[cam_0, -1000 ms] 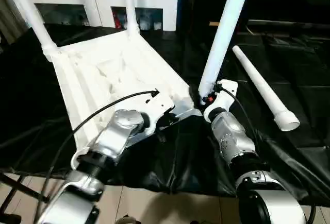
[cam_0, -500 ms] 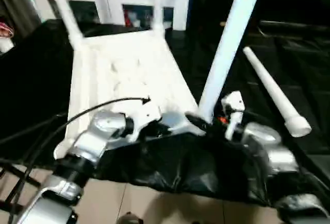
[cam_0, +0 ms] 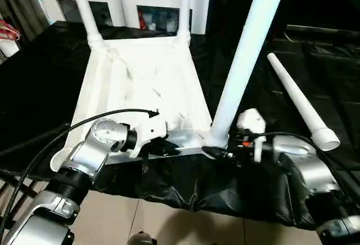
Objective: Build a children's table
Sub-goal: Insert table leg to table base, then rotate leg to tighten
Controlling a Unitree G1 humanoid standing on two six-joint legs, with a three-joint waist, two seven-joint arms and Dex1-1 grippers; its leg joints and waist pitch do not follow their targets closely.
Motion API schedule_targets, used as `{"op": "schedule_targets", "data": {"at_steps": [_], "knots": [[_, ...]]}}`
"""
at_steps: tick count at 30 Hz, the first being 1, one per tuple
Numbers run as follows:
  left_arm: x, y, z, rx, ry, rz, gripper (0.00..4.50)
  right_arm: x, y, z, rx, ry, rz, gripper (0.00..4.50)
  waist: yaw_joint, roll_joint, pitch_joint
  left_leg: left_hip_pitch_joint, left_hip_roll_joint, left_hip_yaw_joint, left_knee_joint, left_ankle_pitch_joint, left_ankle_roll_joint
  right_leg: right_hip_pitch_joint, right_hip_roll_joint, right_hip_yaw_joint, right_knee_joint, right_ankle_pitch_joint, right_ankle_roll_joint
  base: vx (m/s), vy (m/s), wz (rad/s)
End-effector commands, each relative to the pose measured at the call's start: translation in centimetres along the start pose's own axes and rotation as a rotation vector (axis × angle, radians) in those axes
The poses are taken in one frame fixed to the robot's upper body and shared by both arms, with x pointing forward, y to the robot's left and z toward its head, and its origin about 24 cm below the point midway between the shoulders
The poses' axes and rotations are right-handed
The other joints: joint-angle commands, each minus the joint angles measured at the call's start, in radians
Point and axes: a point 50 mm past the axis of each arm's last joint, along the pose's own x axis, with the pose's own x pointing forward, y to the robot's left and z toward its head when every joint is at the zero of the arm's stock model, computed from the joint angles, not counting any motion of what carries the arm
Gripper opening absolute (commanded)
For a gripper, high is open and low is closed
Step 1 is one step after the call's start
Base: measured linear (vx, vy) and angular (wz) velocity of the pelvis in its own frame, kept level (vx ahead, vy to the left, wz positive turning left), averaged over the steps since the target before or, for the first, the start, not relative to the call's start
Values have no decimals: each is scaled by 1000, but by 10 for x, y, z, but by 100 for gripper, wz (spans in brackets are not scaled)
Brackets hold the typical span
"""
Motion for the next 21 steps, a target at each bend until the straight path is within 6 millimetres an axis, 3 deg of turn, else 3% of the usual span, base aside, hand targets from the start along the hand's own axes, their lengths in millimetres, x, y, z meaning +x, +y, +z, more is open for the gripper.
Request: {"op": "schedule_targets", "data": {"at_steps": [1, 7, 15, 19, 21], "knots": [[4, -2, 2, 30, 15, -44, 0, 1, -2, 2, -15, 15, 9, 369, -2, -11, -75, 4, 29, -4, -58, -207, 42, 51, -82, 46, -68, -312, -161, 0, 0, 0], [2, -3, 0, 29, 18, -46, 0, 2, -1, 2, -11, 17, 29, 322, 1, -13, -79, 2, 28, -3, -54, -179, 49, 52, -81, 46, -59, -251, -171, 0, 0, 0], [3, -1, -3, 0, 16, -11, 0, 6, 2, -3, 31, -1, 2, 273, 2, -12, -79, 1, 27, -4, -54, -179, 48, 54, -81, 45, -60, -269, -166, 0, 0, 0], [11, 5, -2, -38, 21, 61, 0, 13, 2, -8, 95, -32, -91, 272, -1, -12, -74, 5, 25, -5, -58, -216, 31, 50, -83, 44, -71, -342, -149, 0, 0, 0], [32, 15, 9, -107, -3, 200, 0, 30, -5, -17, 174, -41, -343, 272, -7, -7, -69, 12, 26, -7, -62, -261, 12, 45, -84, 45, -81, -405, -140, 0, 0, 0]]}}
